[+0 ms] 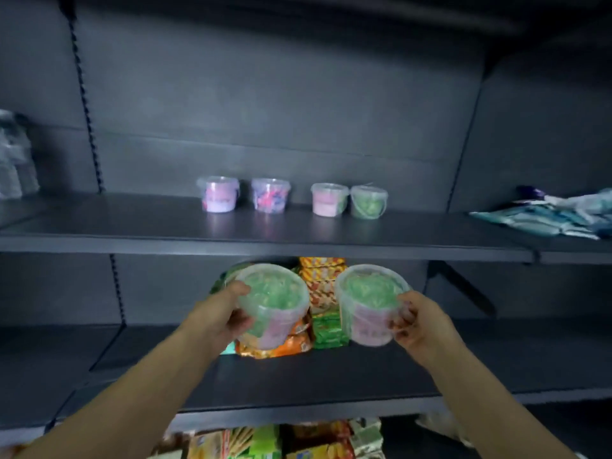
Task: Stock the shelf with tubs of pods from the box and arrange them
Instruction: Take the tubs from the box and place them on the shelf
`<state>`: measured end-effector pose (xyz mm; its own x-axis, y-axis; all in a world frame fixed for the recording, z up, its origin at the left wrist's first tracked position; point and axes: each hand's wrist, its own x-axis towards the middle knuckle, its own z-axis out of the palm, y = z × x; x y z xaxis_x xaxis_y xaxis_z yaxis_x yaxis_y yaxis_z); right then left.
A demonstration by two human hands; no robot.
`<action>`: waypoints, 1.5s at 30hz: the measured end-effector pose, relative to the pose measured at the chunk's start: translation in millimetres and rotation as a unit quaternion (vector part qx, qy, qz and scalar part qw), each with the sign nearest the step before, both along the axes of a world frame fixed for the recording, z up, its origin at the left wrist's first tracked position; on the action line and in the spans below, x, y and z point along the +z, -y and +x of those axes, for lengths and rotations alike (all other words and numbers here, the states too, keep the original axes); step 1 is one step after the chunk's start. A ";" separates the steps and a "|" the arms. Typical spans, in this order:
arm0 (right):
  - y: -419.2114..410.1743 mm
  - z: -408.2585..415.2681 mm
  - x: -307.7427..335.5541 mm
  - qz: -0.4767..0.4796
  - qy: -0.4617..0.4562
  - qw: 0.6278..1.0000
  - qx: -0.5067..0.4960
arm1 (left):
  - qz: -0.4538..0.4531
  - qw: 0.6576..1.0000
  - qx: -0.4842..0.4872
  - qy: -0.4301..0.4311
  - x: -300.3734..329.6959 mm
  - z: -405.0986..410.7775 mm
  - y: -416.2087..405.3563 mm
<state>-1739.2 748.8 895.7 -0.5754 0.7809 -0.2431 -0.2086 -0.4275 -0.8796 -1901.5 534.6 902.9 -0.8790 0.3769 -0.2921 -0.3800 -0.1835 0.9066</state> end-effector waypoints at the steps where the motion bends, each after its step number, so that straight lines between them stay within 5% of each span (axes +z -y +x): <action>1: -12.4 8.0 9.7 0.000 -0.007 1.000 -0.010 | 0.003 1.000 -0.011 -0.005 11.2 4.5 -13.7; 12: -202.1 39.4 86.6 0.035 -0.056 0.996 -0.054 | 0.060 0.996 -0.066 -0.026 96.2 25.7 -213.0; 23: -378.5 -26.4 108.0 0.035 -0.019 0.998 -0.049 | 0.049 0.998 -0.036 0.012 102.2 1.7 -406.1; 41: -484.5 -162.7 89.1 0.005 0.039 0.991 -0.126 | 0.115 0.991 0.000 0.068 86.3 -106.7 -570.8; 45: -486.9 -165.8 92.7 0.029 0.041 0.993 -0.111 | 0.065 0.997 -0.028 0.040 84.1 -117.9 -572.9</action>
<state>-1905.0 1235.6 988.4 -0.3687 0.8999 -0.2327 -0.2188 -0.3274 -0.9192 -2019.3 1107.5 987.0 -0.8311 0.4640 -0.3066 -0.4637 -0.2736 0.8427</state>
